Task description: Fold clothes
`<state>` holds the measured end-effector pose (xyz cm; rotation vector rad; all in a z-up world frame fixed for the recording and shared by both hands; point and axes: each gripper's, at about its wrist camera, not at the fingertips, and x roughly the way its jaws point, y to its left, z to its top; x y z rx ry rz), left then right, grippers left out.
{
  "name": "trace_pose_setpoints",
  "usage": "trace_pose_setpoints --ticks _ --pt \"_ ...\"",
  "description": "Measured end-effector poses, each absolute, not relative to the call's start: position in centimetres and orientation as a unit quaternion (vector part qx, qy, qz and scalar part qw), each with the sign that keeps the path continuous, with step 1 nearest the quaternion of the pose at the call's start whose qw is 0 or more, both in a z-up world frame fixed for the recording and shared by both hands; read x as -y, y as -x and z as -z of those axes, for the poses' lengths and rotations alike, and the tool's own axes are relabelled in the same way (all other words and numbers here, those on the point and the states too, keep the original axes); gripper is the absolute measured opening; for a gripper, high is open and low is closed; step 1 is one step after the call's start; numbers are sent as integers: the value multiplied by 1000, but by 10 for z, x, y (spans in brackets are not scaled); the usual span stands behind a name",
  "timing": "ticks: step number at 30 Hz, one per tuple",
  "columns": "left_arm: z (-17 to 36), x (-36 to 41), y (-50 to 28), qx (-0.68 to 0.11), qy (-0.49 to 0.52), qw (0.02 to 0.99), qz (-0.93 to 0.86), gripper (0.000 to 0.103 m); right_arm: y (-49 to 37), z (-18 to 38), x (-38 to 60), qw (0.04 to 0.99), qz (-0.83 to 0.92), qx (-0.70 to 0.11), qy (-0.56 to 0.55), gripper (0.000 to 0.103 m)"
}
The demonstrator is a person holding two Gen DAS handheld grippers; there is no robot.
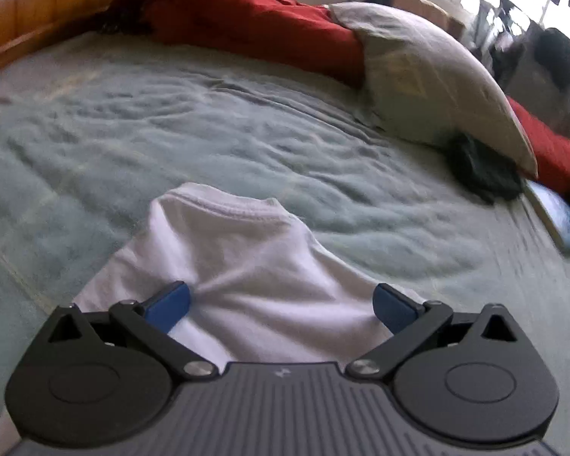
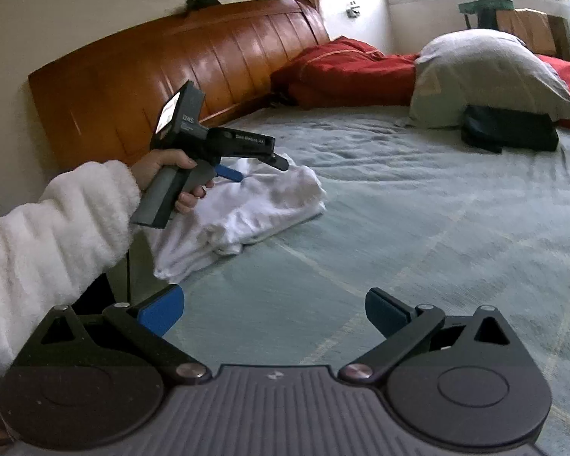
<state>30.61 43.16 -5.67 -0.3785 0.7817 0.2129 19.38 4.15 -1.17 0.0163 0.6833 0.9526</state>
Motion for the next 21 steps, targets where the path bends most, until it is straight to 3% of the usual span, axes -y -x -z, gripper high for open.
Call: trace_pose_setpoints --ticks 12,16,21 --pt "2 -372 -241 -356 58 926 -110 102 -178 1 -39 827 -463 -318 -9 103" --pt "1 -334 -194 -338 33 936 -96 102 -166 -6 -40 824 -464 -325 -1 103" --pt "10 -290 -147 -373 2 921 -117 102 -150 -7 -46 820 -454 -349 16 103"
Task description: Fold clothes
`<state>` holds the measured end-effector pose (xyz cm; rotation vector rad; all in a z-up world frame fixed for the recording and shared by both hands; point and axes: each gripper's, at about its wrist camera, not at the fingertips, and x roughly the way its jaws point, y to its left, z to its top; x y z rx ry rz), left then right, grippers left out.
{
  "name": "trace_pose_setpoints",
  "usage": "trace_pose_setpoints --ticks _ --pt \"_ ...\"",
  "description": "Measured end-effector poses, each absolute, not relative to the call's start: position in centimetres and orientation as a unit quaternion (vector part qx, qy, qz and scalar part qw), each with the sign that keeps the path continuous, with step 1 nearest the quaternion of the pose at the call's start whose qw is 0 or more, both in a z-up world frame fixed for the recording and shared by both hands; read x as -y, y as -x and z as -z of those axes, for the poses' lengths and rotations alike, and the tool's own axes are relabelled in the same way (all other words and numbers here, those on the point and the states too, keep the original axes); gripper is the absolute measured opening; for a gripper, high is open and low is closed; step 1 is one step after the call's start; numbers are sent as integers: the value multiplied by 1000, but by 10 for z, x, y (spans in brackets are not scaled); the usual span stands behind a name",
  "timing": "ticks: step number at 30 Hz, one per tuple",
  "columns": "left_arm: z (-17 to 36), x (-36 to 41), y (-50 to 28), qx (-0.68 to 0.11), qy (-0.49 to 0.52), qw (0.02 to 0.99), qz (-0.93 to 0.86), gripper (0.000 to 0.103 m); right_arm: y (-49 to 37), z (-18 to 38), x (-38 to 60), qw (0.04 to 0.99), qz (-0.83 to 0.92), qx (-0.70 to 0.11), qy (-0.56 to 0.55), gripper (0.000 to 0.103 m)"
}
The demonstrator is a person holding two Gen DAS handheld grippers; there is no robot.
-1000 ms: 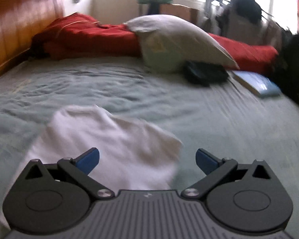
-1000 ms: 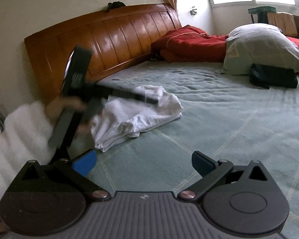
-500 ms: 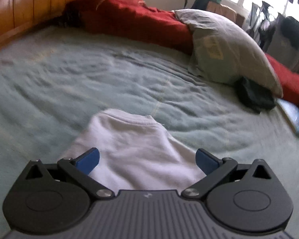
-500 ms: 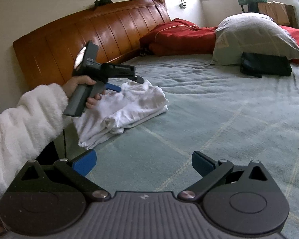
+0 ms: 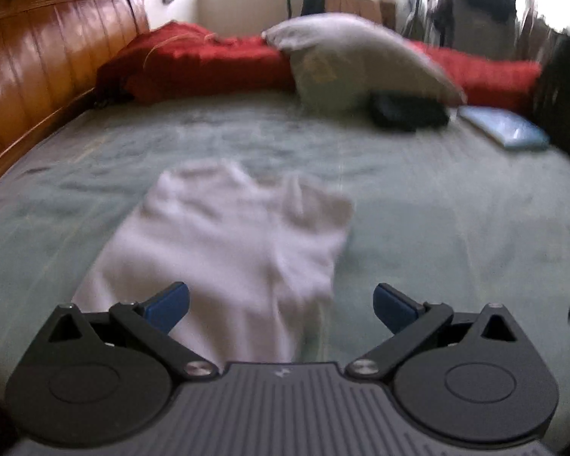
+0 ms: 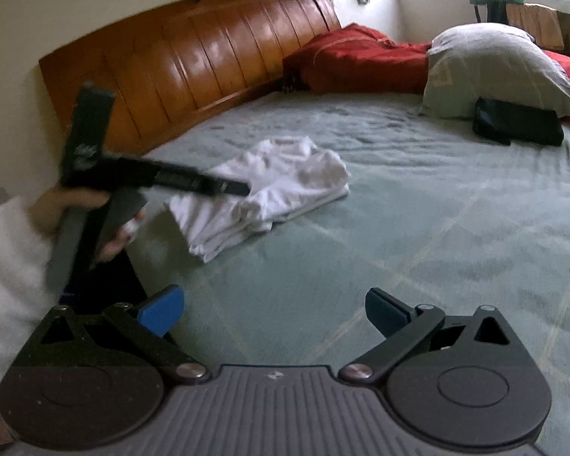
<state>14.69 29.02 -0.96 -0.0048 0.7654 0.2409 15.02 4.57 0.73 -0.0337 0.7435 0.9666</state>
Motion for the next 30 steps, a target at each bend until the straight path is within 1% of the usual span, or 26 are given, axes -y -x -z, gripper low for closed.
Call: trace_pose_setpoints --ticks 3,10,18,25,30 --pt "13 -266 -119 -374 -26 914 -153 102 -141 -6 -47 816 -447 -366 21 103" --pt "15 -234 -62 -380 20 909 -170 102 -125 -2 -45 820 -419 -388 33 103" --pt "7 -200 -18 -384 33 901 -197 102 -110 -2 -42 823 -409 -393 36 103" --pt "-9 -182 10 -354 37 912 -204 102 -85 -17 -37 827 -421 -371 41 103" --pt "-18 -183 21 -333 44 919 -207 102 -71 -32 -36 833 -430 -345 47 103"
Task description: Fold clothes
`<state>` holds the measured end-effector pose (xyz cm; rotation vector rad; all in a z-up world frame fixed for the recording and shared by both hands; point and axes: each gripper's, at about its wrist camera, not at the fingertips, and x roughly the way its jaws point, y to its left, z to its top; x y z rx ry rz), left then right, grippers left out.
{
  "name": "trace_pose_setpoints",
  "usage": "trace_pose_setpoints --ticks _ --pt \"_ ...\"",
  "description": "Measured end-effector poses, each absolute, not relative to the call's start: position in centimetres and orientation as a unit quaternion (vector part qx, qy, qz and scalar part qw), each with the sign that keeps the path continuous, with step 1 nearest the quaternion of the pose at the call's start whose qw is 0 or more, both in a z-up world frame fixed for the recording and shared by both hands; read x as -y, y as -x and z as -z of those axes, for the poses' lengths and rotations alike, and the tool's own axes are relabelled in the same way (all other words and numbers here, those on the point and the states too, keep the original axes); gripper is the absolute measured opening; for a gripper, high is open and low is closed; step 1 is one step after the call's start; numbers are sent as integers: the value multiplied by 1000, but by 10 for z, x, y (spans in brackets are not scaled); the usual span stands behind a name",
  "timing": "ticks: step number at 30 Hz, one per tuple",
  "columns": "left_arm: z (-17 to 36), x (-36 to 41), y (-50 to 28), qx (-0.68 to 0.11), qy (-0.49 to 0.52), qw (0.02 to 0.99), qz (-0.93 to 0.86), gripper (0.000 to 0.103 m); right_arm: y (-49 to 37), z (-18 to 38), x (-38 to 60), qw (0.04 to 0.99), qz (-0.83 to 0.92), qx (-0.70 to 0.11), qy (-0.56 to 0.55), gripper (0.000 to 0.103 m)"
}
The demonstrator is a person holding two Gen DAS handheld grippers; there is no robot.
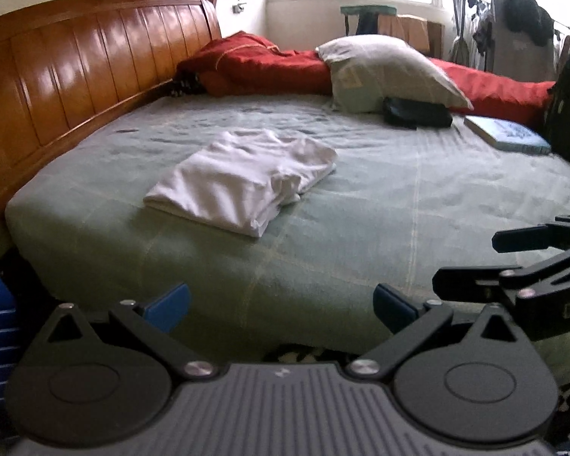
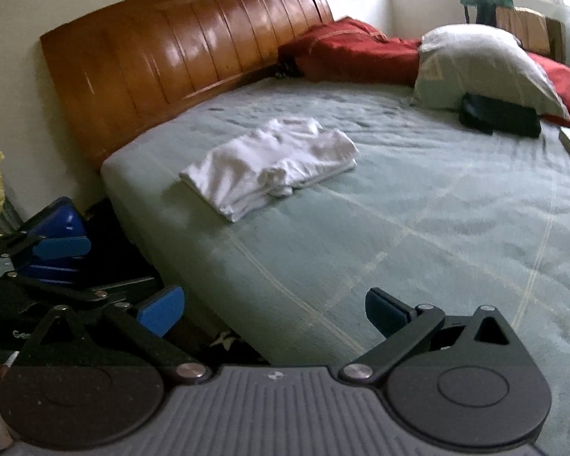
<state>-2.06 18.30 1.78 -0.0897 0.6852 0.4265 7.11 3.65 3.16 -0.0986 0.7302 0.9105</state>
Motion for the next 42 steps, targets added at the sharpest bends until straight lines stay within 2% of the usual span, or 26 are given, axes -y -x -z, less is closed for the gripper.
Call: trace_pose_setpoints --ticks 14,42 --pt "-28 -210 26 -317 86 915 -235 102 -64 -53 -64 838 -451 -299 72 103" --pt "-29 -209 23 -317 94 915 -231 102 -68 -53 -63 841 -444 -305 59 103"
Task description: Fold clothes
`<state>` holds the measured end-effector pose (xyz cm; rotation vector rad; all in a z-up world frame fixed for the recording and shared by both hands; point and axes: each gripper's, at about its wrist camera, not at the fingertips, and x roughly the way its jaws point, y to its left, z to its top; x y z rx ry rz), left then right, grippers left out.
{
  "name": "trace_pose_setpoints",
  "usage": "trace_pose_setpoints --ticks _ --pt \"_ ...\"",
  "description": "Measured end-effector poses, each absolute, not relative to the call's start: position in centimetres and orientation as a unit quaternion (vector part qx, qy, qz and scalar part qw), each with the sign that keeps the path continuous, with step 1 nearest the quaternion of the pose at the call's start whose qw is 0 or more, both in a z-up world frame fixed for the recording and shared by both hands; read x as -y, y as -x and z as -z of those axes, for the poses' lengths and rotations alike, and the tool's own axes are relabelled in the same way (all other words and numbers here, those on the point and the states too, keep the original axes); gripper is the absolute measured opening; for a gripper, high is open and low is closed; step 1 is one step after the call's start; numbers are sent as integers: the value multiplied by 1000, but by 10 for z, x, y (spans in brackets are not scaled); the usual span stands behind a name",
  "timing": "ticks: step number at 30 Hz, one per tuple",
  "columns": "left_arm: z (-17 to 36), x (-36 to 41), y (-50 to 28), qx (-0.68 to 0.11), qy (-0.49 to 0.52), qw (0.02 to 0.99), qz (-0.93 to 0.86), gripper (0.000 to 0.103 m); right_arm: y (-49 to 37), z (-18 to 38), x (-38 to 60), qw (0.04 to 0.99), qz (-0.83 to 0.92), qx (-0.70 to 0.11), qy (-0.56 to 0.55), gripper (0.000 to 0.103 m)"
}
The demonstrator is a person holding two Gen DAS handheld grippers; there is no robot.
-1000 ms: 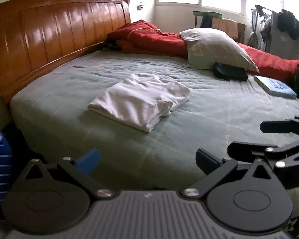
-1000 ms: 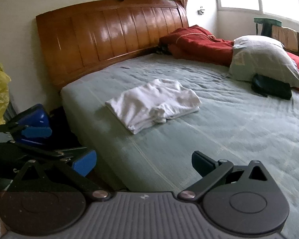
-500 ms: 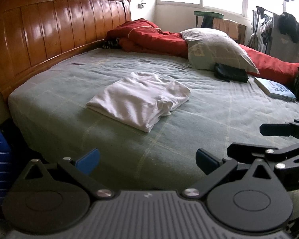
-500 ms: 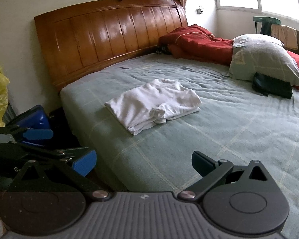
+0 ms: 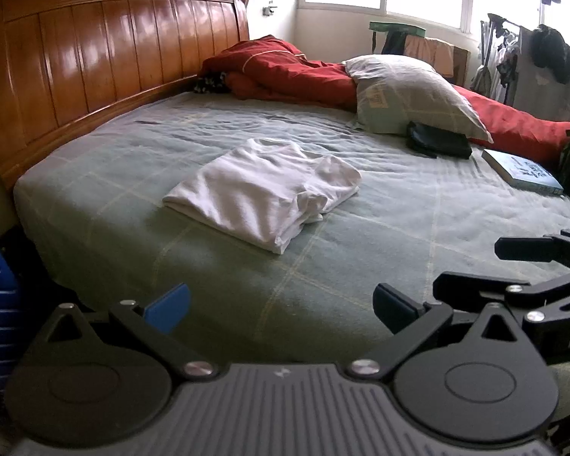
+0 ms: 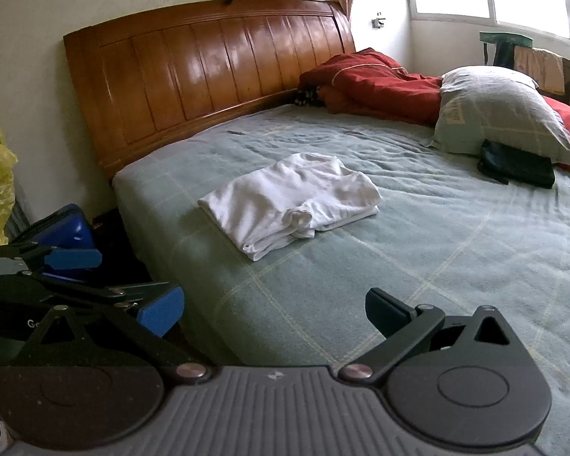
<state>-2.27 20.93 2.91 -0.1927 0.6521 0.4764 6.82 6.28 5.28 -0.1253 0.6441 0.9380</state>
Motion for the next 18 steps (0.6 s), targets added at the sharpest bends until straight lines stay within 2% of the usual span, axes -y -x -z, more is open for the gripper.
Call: trace_pose_setpoints --ticks 18 --pt "-30 -210 23 -313 94 916 -232 102 -68 -53 -63 842 -443 -303 57 103"
